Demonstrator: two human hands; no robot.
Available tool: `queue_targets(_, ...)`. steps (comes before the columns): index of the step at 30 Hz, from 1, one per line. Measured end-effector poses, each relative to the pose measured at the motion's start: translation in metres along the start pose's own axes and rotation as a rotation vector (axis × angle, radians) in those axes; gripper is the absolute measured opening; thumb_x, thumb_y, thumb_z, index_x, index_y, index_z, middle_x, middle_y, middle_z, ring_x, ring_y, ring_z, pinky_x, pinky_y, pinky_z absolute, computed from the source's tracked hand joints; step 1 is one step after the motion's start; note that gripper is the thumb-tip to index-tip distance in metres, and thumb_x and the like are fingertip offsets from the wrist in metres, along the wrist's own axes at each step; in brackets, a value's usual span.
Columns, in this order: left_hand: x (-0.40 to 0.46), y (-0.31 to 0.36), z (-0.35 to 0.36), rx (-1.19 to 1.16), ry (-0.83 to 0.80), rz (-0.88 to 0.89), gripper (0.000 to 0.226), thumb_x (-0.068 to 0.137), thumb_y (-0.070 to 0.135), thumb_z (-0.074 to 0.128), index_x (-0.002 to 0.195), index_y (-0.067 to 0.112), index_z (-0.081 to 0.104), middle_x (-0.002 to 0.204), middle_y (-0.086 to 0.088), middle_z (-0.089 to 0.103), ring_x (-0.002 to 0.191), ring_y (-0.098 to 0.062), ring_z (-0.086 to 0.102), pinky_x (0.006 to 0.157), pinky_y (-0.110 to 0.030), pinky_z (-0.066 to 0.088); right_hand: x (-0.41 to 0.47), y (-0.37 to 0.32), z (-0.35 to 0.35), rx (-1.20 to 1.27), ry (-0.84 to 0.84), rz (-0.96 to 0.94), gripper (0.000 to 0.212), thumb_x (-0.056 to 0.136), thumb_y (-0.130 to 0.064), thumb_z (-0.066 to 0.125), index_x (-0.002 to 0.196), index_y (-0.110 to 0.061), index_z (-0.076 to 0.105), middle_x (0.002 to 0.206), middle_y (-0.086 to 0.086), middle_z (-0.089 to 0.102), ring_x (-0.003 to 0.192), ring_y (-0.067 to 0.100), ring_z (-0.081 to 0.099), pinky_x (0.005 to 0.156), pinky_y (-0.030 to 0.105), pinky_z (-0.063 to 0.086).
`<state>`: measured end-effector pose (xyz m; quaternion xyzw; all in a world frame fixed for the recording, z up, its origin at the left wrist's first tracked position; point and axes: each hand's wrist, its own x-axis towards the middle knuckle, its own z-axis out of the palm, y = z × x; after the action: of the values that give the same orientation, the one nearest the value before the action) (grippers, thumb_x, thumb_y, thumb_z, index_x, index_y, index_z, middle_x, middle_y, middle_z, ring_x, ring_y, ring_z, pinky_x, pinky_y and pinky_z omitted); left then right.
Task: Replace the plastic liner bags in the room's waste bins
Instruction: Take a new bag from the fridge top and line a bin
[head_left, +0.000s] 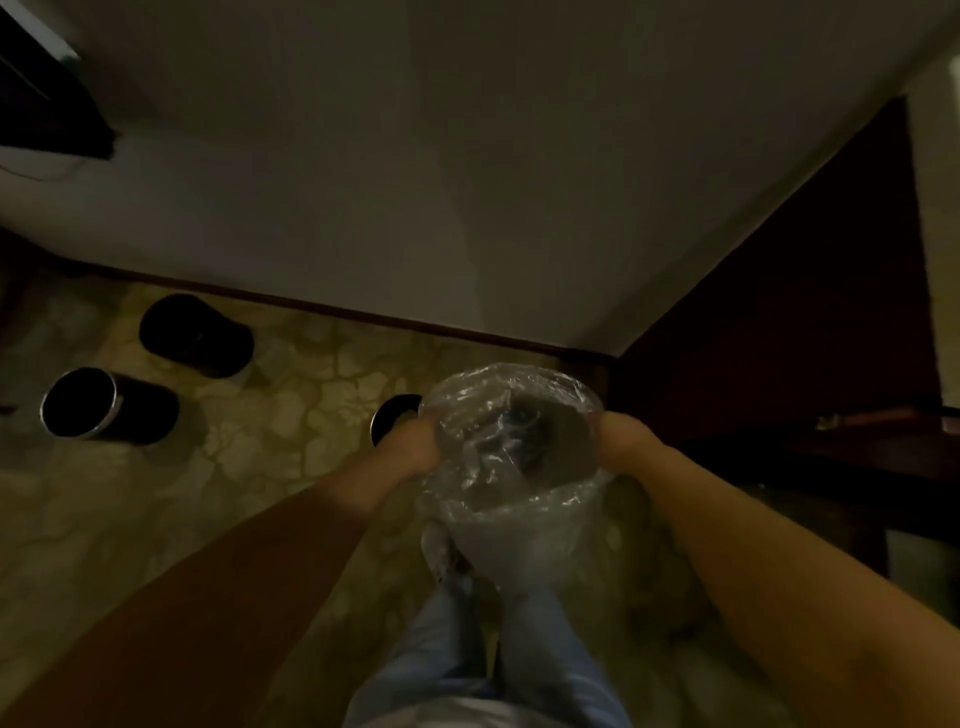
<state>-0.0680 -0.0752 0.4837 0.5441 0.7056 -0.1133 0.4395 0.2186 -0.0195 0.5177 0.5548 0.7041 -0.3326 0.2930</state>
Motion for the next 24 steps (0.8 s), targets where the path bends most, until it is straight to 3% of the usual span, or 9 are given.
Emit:
queue_targets(4, 0.011, 0.008, 0.018, -0.031, 0.04, -0.003, 0.076, 0.1, 0.021, 0.051, 0.156, 0.027, 0.001, 0.109, -0.013, 0.069, 0.077, -0.016, 0.066, 0.065, -0.029, 0.052, 0.032, 0.025, 0.029, 0.1, 0.092, 0.061, 0.018, 0.102, -0.024, 0.047, 0.114, -0.018, 0.059, 0.119, 0.004, 0.063, 0.109, 0.022, 0.062, 0.096, 0.036, 0.051)
queue_targets(6, 0.034, 0.002, 0.033, -0.022, 0.013, 0.011, 0.073, 0.103, 0.016, 0.045, 0.155, 0.032, -0.003, 0.118, -0.01, 0.067, 0.09, -0.015, 0.067, 0.079, -0.028, 0.054, 0.051, 0.035, 0.044, 0.197, 0.133, 0.106, 0.02, 0.1, -0.025, 0.049, 0.118, -0.02, 0.057, 0.121, 0.005, 0.061, 0.109, 0.024, 0.062, 0.097, 0.04, 0.051)
queue_targets(9, 0.058, 0.003, 0.05, 0.0, 0.078, -0.115, 0.081, 0.096, 0.014, 0.058, 0.16, 0.022, 0.008, 0.134, -0.019, 0.055, 0.116, -0.034, 0.06, 0.094, -0.036, 0.047, 0.08, 0.044, 0.066, 0.247, 0.146, 0.118, 0.033, 0.099, -0.028, 0.05, 0.13, -0.023, 0.046, 0.123, 0.009, 0.056, 0.104, 0.028, 0.063, 0.09, 0.045, 0.055)
queue_targets(11, 0.067, 0.004, 0.061, -0.066, 0.13, -0.089, 0.084, 0.095, 0.012, 0.06, 0.16, 0.017, 0.007, 0.115, -0.022, 0.063, 0.094, -0.03, 0.066, 0.075, -0.026, 0.05, 0.099, 0.048, 0.077, 0.248, 0.148, 0.123, 0.046, 0.096, -0.026, 0.053, 0.139, -0.026, 0.035, 0.126, 0.01, 0.052, 0.101, 0.031, 0.064, 0.085, 0.048, 0.057)
queue_targets(13, 0.085, -0.007, 0.076, -0.053, 0.109, -0.029, 0.078, 0.097, 0.007, 0.056, 0.158, 0.01, 0.007, 0.081, -0.01, 0.058, 0.061, -0.014, 0.055, 0.05, -0.018, 0.039, 0.119, 0.05, 0.087, 0.275, 0.151, 0.125, 0.055, 0.095, -0.023, 0.053, 0.145, -0.029, 0.03, 0.13, 0.011, 0.049, 0.103, 0.034, 0.064, 0.086, 0.05, 0.056)
queue_targets(14, 0.094, -0.01, 0.081, -0.053, 0.087, -0.039, 0.078, 0.096, 0.006, 0.055, 0.157, 0.01, 0.007, 0.076, -0.005, 0.054, 0.057, -0.01, 0.05, 0.046, -0.019, 0.034, 0.13, 0.05, 0.092, 0.283, 0.153, 0.126, 0.056, 0.095, -0.023, 0.052, 0.146, -0.029, 0.03, 0.131, 0.011, 0.048, 0.103, 0.034, 0.063, 0.087, 0.05, 0.055)
queue_targets(18, 0.133, -0.018, 0.103, -0.114, 0.016, -0.08, 0.092, 0.093, 0.006, 0.057, 0.157, 0.019, -0.007, 0.078, -0.001, 0.054, 0.06, -0.011, 0.055, 0.044, -0.021, 0.035, 0.178, 0.053, 0.114, 0.347, 0.193, 0.142, 0.053, 0.095, -0.034, 0.046, 0.145, -0.035, 0.029, 0.134, 0.009, 0.046, 0.104, 0.037, 0.062, 0.087, 0.051, 0.055)
queue_targets(21, 0.165, -0.025, 0.121, -0.191, -0.047, -0.105, 0.093, 0.093, 0.009, 0.058, 0.156, 0.022, -0.009, 0.1, -0.013, 0.061, 0.072, -0.02, 0.06, 0.05, -0.025, 0.041, 0.213, 0.056, 0.128, 0.352, 0.195, 0.131, 0.061, 0.086, -0.043, 0.04, 0.146, -0.038, 0.026, 0.14, 0.009, 0.044, 0.114, 0.037, 0.058, 0.088, 0.048, 0.055)
queue_targets(24, 0.19, -0.031, 0.142, -0.274, 0.011, -0.081, 0.092, 0.093, 0.015, 0.062, 0.157, 0.021, -0.004, 0.107, -0.011, 0.058, 0.075, -0.021, 0.06, 0.055, -0.027, 0.042, 0.243, 0.056, 0.139, 0.35, 0.262, 0.146, 0.058, 0.091, -0.028, 0.051, 0.145, -0.035, 0.029, 0.135, 0.009, 0.041, 0.103, 0.035, 0.061, 0.081, 0.044, 0.054)
